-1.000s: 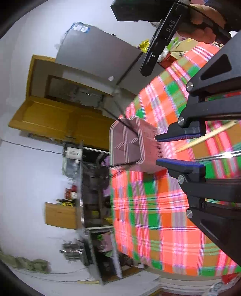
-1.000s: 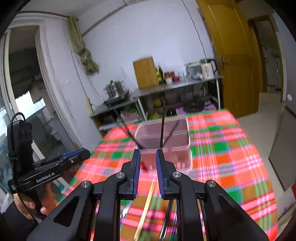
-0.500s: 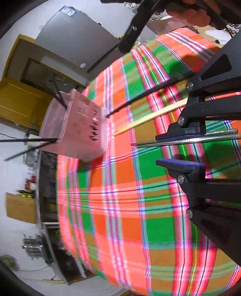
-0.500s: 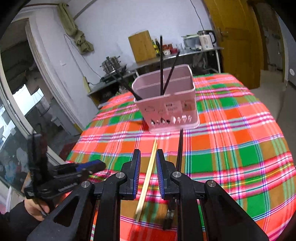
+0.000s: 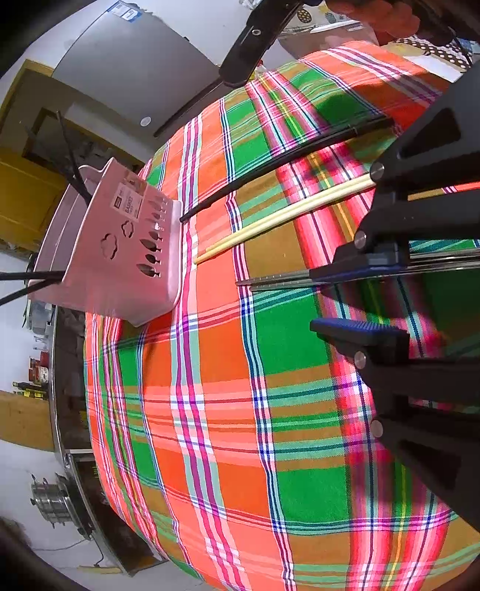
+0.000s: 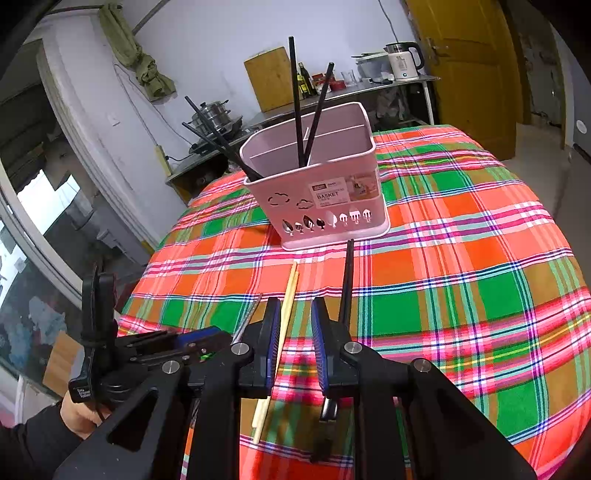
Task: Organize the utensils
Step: 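Close the left tool on a black chopstick while the right tool approaches the chopsticks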
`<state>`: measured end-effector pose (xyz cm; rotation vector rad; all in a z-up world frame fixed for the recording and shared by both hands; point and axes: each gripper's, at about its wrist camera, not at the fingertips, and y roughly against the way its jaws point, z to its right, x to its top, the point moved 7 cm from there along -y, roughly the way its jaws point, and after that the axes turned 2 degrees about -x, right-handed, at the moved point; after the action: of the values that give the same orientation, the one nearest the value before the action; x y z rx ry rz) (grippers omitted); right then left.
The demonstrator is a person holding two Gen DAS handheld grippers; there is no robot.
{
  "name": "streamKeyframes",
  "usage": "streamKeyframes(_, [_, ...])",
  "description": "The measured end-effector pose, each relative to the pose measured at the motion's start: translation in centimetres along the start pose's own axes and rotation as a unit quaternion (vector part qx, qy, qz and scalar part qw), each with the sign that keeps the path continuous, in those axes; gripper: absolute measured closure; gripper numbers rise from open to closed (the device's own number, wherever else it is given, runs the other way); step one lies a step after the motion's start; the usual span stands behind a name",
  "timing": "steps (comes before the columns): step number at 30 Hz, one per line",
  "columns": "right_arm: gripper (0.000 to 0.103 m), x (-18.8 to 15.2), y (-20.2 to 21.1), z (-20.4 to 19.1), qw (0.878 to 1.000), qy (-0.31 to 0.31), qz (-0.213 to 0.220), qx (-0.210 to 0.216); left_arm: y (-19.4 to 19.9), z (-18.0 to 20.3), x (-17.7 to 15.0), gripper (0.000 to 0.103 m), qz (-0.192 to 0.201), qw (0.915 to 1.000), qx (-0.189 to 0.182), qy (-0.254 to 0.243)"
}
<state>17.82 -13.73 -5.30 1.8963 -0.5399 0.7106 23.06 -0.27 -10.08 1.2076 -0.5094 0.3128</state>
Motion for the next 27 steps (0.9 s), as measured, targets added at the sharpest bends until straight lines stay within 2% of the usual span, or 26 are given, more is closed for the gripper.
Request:
streamKeyframes(6, [0.086, 0.0, 0.0, 0.2, 1.0, -0.002, 0.001, -0.001, -0.3, 0.5, 0.0, 0.079, -0.004, 0.9996, 0.02, -0.018])
streamKeyframes(13, [0.086, -0.2, -0.1, 0.1, 1.0, -0.003, -0.002, 0.005, -0.5, 1.2, -0.2, 0.079, 0.001, 0.9962, 0.067, -0.056])
streamKeyframes(15, [0.086, -0.3, -0.5, -0.4, 1.0, 0.003, -0.006, 0.007, -0.3, 0.7, -0.1, 0.093, 0.003, 0.996, 0.076, -0.047])
streamKeyframes(16, [0.086, -0.3, -0.6, -0.7, 1.0, 0.006, -0.009, 0.009, -0.1, 0.2, -0.1, 0.096, 0.004, 0.9962, 0.079, -0.037])
streamKeyframes(19, [0.086, -0.7, -1.5, -1.7, 1.0, 0.016, -0.021, 0.015, 0.5, -1.4, -0.2, 0.097, 0.013, 0.9973, 0.072, 0.004])
streamKeyframes(27, [0.086, -2.4, -5.7, -4.4, 0.996, 0.03, -0.073, 0.042, 2.6, -6.2, -0.8, 0.097, 0.026, 0.9936, 0.071, 0.084])
